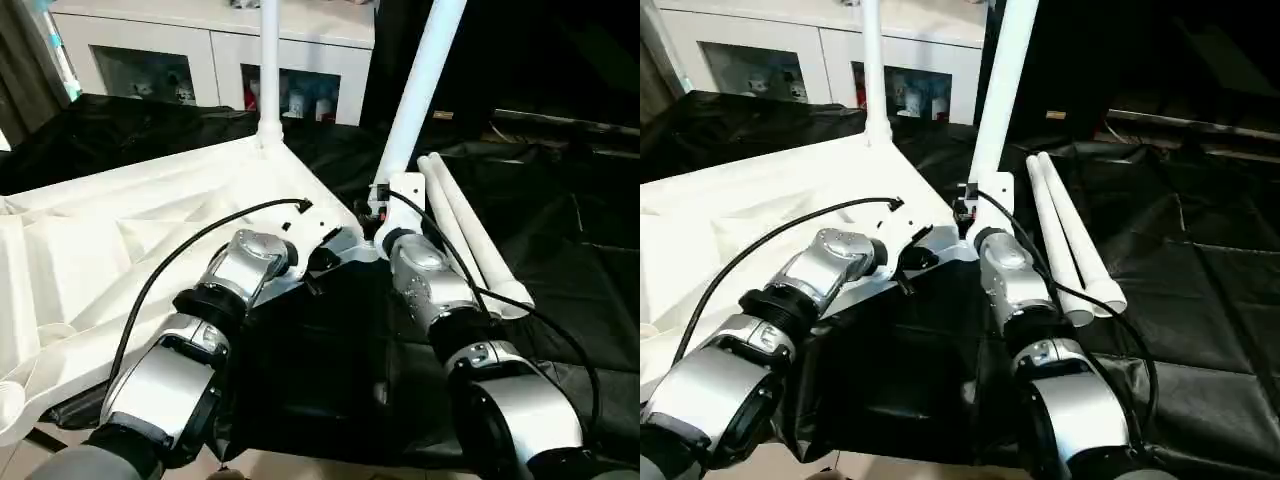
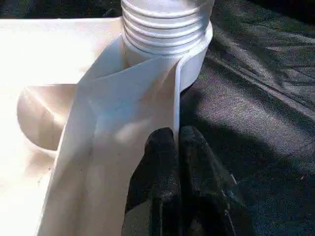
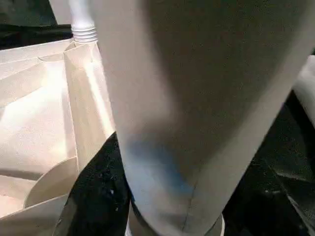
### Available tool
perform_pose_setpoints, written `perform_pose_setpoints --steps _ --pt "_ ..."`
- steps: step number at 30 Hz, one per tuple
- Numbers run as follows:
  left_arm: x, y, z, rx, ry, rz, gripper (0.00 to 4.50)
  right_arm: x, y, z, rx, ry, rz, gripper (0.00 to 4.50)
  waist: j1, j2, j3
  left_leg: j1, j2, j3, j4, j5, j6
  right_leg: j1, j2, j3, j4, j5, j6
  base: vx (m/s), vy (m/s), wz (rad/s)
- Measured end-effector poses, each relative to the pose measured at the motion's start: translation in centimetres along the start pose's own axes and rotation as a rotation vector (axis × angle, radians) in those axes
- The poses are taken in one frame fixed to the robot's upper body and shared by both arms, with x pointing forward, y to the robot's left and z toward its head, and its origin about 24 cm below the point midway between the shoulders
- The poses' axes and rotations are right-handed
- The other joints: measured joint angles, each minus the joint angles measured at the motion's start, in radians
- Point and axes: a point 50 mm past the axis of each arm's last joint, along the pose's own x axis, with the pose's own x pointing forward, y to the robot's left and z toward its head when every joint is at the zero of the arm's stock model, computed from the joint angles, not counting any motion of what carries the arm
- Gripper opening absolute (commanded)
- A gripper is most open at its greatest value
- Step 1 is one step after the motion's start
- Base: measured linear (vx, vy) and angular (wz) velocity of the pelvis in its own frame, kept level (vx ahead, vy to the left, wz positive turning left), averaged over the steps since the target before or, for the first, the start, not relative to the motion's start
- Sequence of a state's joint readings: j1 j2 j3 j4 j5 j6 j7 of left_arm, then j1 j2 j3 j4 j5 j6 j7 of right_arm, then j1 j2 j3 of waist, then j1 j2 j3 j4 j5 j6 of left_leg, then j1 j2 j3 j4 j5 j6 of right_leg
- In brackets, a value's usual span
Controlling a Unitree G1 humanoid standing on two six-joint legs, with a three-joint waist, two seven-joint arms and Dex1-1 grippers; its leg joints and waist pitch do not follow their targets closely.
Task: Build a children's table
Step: Insert table leg to table base
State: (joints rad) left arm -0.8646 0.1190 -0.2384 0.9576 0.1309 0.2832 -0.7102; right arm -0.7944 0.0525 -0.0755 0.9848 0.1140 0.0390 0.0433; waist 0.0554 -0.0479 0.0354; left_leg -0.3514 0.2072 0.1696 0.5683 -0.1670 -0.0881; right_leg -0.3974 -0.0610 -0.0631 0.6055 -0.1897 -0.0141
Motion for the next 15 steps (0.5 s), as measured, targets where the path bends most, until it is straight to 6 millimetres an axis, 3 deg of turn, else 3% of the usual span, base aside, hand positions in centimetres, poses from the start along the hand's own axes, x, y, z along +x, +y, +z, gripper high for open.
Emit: perform_pose_setpoints --steps 4,5,7,8,11,15 --pt "-0.06 0.08 -0.03 -0.002 -0.001 0.001 0.0 0.04 0.06 0.06 -0.001 0.001 0.003 1.91 -0.002 0.0 0.0 0.0 0.0 0.0 -0.004 0.0 0.0 0.0 0.0 -0.001 -0.007 0.0 0.0 0.0 0.0 0.0" --pt "-0.07 0.09 -0.04 -0.003 -0.001 0.002 0.0 0.05 0.06 0.07 -0.001 0.0 0.005 2.26 -0.002 0.0 0.0 -0.001 0.0 0.0 -0.005 0.0 0.0 0.001 0.0 -0.001 -0.008 0.0 0.0 0.0 0.0 0.0" --pt "-0.12 0.15 -0.07 -0.004 -0.001 0.001 0.0 0.07 0.09 0.11 0.0 0.001 0.012 2.26 -0.003 0.0 0.0 -0.001 0.0 0.0 -0.006 0.0 0.0 0.001 0.0 -0.001 -0.01 0.0 0.0 0.0 0.0 0.0" --pt "-0.21 0.27 -0.12 -0.005 0.0 0.005 0.0 0.12 0.26 0.22 -0.001 0.0 0.025 2.63 -0.005 0.0 0.0 -0.001 0.0 0.0 -0.006 0.0 0.0 0.001 0.0 -0.001 -0.01 0.0 0.0 0.0 0.0 0.0" --pt "-0.49 0.6 -0.21 -0.001 -0.002 0.01 0.0 0.01 0.46 -0.54 0.001 0.026 0.047 2.71 -0.01 0.0 0.001 -0.001 0.0 0.001 -0.006 0.0 0.0 0.0 0.0 -0.001 -0.011 0.0 0.0 0.0 0.0 0.0" --pt "-0.85 0.85 -0.3 0.015 -0.013 0.003 0.0 -0.02 0.6 -0.41 0.001 0.021 0.091 3.14 -0.017 0.001 0.001 -0.003 0.0 0.001 -0.007 0.0 0.0 -0.003 0.001 -0.001 -0.011 0.001 -0.001 0.0 0.0 0.0"
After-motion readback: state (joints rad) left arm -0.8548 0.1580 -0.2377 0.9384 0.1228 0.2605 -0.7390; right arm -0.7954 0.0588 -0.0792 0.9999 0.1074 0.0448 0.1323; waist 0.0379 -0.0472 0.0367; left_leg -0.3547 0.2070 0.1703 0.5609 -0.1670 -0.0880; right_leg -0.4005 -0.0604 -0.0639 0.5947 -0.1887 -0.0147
